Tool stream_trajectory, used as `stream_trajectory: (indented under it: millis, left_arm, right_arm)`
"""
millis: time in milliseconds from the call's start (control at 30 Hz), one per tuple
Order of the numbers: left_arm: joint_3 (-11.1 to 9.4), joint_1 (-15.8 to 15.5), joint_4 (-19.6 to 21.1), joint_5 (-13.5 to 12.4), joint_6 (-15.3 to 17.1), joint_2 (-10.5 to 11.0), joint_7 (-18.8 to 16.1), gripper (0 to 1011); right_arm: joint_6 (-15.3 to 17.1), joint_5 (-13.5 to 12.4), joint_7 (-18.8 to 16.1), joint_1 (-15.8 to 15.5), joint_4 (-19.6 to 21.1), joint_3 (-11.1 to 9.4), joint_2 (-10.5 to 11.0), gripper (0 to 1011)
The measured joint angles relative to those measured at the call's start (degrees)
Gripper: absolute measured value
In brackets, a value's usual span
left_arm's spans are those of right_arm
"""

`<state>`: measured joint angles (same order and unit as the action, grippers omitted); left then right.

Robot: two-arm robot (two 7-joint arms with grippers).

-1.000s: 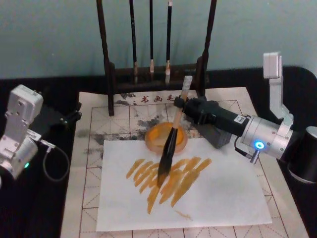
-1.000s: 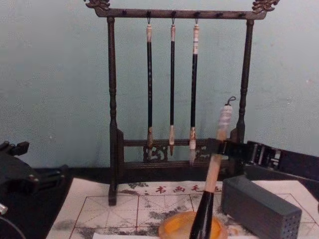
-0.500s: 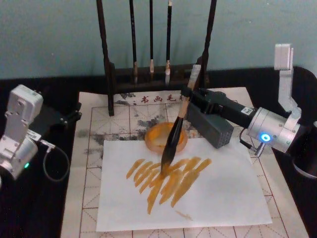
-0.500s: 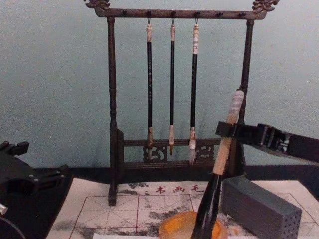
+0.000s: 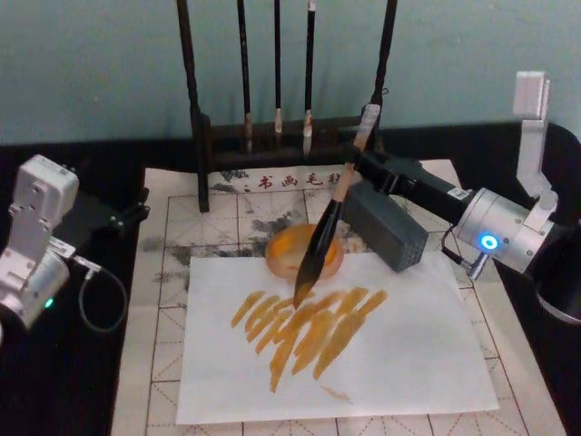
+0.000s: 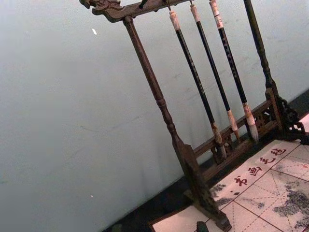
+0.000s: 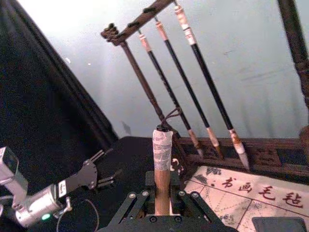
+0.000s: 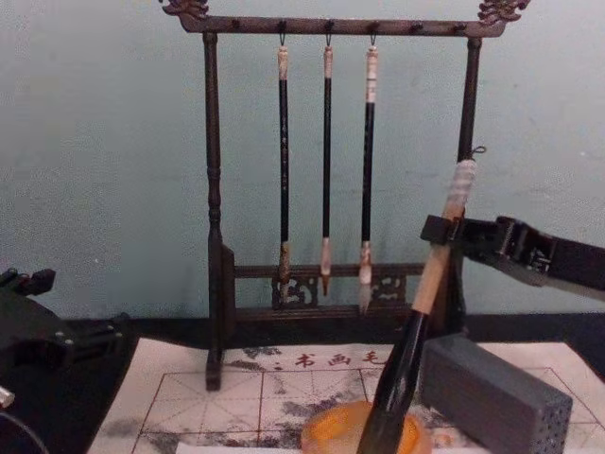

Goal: Pick up the brush from the inkstone, write on the paper, then place the brush back to its original position.

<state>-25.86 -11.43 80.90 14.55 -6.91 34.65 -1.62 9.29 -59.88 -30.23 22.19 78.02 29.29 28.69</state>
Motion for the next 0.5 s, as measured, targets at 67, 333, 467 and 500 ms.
stream_trajectory:
  millis: [67,333,467,500]
  left_arm:
    - [0.0,0.0,0.0,0.0,0.0,0.0,0.0,1001]
    - [0.0,0.0,0.0,0.0,0.0,0.0,0.0,1001]
    - [0.0,0.0,0.0,0.0,0.0,0.0,0.0,1001]
    - [0.0,0.0,0.0,0.0,0.0,0.0,0.0,1001]
  right_arm:
    - [0.3,-0.4,0.7,-0.1,0.1,-0.2,-0.1,200]
    - [0.9,-2.4,5.3,-0.5,0.4,-1.2,-1.4,200]
    - [0.6,-2.9,8.0,-0.6,0.3,-1.8,-2.5,200]
    - [0.4,-3.0,8.5,-0.7,0.3,-1.9,-2.7,200]
